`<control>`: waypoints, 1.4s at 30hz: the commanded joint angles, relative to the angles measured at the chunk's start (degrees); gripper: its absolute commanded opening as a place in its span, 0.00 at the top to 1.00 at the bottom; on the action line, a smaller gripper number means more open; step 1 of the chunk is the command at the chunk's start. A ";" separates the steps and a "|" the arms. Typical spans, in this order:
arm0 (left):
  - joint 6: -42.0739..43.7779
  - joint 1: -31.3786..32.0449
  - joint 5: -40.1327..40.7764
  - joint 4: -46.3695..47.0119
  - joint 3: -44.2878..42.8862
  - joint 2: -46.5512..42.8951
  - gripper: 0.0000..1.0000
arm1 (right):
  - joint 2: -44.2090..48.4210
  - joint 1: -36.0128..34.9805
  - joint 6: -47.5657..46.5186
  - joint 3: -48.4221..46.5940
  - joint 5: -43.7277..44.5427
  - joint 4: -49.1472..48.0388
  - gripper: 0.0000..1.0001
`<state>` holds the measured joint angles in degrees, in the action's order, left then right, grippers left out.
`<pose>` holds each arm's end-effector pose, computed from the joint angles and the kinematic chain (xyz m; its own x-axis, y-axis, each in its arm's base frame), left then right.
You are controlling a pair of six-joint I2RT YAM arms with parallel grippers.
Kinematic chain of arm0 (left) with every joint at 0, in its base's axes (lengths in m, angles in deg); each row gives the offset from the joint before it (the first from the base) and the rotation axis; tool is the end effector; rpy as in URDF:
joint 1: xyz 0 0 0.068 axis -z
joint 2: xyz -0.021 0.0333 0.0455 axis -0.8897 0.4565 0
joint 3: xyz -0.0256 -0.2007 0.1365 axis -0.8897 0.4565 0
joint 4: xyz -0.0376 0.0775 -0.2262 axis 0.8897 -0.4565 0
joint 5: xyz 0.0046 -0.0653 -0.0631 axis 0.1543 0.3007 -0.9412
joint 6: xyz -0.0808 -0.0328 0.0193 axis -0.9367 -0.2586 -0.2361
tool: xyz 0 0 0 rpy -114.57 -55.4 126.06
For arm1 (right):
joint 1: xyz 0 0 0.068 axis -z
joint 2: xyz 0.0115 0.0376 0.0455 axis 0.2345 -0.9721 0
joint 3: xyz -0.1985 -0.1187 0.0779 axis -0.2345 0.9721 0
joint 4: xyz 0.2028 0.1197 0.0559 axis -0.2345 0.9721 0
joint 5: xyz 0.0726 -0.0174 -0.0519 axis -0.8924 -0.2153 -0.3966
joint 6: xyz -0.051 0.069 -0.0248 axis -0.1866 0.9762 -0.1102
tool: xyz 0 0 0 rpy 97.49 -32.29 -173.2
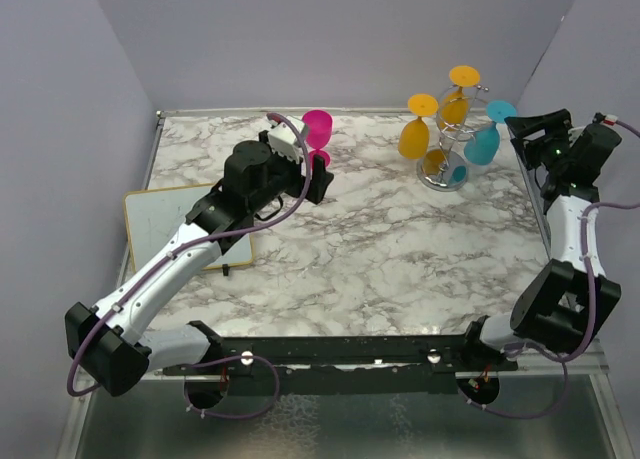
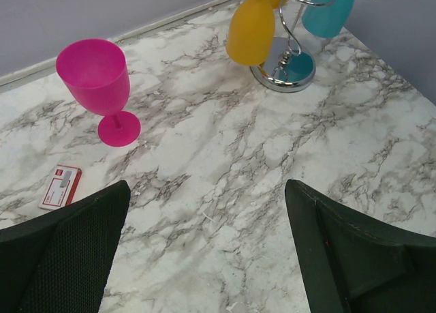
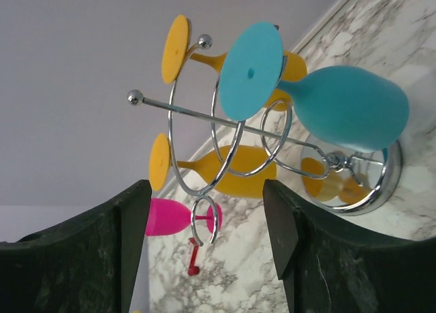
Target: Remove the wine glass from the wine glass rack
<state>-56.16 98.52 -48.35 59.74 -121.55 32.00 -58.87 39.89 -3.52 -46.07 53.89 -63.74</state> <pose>0.2483 -0.1830 0.3509 -0.2562 -0.0222 -0.9664 0.5853 0.7921 -0.1734 0.3243 -0.1172 0.3085 -0.1746 0.8590 -0.4812 0.1716 0.5078 0.8442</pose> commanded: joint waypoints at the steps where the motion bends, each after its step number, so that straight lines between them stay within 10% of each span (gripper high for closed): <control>1: 1.45 0.85 2.65 -0.53 -1.29 0.18 0.01 | -4.33 -0.06 9.33 1.88 -5.66 -11.93 0.35; 42: 1.29 2.43 1.33 -0.58 -1.16 1.86 0.01 | -20.87 -2.60 25.92 -1.48 -3.40 -27.71 0.69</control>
<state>-55.31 100.49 -46.49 59.35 -121.55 33.71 -79.09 37.29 22.01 -45.55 48.93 -90.53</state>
